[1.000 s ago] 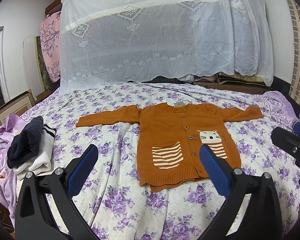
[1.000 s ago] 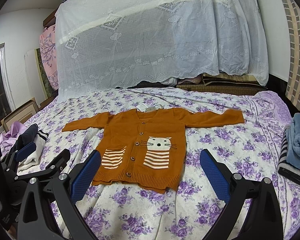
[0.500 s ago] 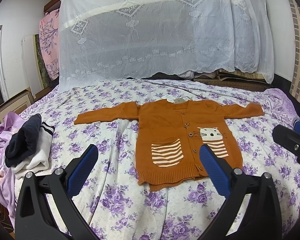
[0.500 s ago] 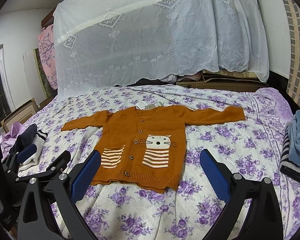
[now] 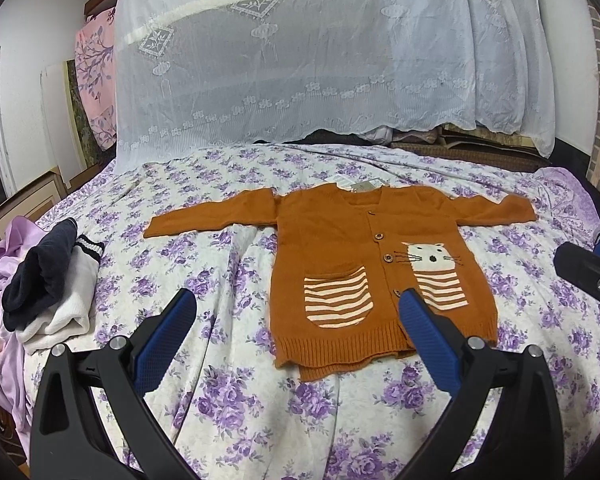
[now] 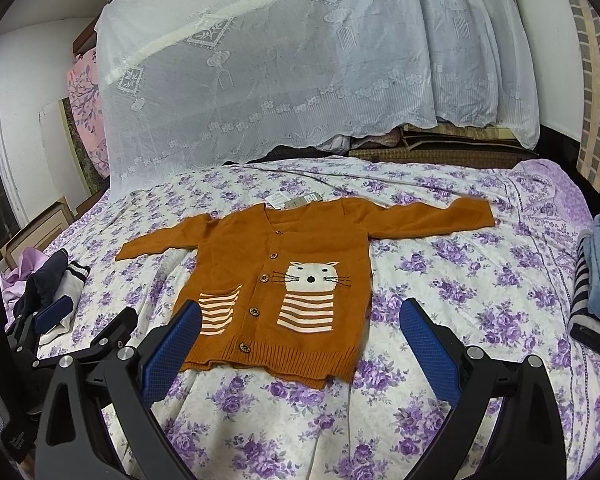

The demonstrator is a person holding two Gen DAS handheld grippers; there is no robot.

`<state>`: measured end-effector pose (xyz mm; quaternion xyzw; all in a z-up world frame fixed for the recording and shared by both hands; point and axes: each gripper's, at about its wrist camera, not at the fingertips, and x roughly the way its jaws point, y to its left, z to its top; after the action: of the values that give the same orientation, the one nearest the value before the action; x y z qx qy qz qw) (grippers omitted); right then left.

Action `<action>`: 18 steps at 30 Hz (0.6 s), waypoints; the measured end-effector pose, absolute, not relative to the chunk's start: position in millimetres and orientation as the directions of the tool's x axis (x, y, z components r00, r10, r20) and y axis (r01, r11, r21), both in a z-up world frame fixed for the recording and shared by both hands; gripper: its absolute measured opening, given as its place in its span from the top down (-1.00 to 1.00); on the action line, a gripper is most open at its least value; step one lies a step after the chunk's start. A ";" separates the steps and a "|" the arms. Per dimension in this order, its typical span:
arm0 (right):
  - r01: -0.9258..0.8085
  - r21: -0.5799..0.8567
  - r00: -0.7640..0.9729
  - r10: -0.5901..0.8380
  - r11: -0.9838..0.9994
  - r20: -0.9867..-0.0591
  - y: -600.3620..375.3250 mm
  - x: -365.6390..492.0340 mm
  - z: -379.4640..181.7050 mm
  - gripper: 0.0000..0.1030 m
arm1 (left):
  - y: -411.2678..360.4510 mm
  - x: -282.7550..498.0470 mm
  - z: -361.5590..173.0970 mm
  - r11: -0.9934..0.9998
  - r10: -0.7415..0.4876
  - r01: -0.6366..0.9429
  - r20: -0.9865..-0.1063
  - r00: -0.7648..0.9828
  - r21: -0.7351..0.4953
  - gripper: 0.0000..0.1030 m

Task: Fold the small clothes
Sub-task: 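Reach the right tool to a sleeve cuff and close on it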

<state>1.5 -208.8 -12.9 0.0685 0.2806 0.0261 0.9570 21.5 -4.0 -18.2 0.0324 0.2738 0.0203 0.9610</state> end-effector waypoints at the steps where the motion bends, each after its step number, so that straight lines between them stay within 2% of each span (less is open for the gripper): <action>1: -0.010 0.149 0.840 0.089 0.989 -0.535 -209.0 3.6 -14.7 -0.93 | -3.8 23.0 -19.4 0.997 0.058 -0.022 -0.528 0.847 0.074 -0.91; 6: -0.010 0.170 0.838 0.100 0.985 -0.536 -216.7 15.0 -25.4 -0.93 | -5.0 38.5 -27.4 0.996 0.068 -0.024 -0.555 0.829 0.086 -0.91; 12: -0.101 0.259 0.880 0.208 0.961 -0.427 -245.8 39.5 -39.1 -0.93 | 9.5 82.4 -38.4 0.998 0.059 -0.026 -0.589 0.806 0.065 -0.91; 18: 0.053 0.457 0.863 0.190 0.888 -0.468 -326.9 93.2 -60.3 -0.93 | 19.5 144.8 -44.0 0.999 0.036 -0.043 -0.639 0.769 0.005 -0.91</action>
<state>93.2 -326.9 -60.2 0.2340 0.2592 0.0367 0.9363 144.8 19.5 -44.0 -0.0050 0.3396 0.0208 0.9403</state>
